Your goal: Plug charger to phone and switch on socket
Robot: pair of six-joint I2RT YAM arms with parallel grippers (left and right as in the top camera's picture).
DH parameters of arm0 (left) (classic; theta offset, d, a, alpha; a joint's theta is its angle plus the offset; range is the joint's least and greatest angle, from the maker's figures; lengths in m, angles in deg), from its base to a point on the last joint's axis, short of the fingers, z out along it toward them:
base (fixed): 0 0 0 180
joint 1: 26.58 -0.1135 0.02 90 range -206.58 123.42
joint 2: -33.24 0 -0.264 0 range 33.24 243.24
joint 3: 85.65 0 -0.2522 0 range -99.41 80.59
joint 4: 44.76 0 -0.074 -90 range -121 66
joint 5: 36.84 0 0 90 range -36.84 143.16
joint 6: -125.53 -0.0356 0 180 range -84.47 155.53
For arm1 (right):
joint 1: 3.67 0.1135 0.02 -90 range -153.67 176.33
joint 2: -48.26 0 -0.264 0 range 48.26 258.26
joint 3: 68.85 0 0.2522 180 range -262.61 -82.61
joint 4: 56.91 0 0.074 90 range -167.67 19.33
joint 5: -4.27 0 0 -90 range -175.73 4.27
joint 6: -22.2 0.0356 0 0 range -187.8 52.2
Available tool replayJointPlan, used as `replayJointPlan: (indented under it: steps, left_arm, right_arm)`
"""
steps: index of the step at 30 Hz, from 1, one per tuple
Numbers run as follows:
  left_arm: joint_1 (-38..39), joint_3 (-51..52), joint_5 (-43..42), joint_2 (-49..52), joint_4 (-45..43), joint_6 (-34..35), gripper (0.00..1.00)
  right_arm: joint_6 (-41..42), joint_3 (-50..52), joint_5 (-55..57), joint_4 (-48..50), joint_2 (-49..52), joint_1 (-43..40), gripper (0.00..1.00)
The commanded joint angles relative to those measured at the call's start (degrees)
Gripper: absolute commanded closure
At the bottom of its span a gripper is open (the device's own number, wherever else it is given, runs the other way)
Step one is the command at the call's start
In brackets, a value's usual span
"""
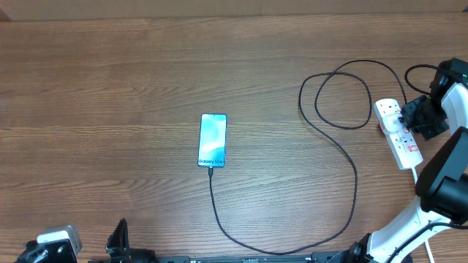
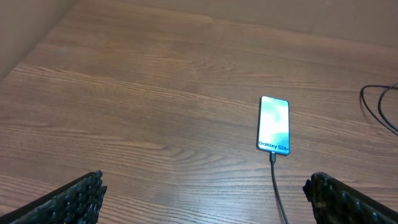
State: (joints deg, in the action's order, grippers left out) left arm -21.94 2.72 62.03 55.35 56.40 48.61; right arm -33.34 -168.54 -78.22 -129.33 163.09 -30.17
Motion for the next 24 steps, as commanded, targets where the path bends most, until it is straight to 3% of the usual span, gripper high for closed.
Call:
replayJointPlan:
  steps: [1, 24]
  left_arm:
    - [-0.13, 0.20, 0.55, -0.33, -0.39, -1.31, 0.01]
    - [-0.13, 0.20, 0.55, -0.33, -0.39, -1.31, 0.00]
  right_arm:
    - [-0.24, -1.51, -0.70, 0.68, 0.50, 0.07, 0.96]
    - [-0.48, 0.61, -1.51, 2.58, 3.82, 4.13, 0.96]
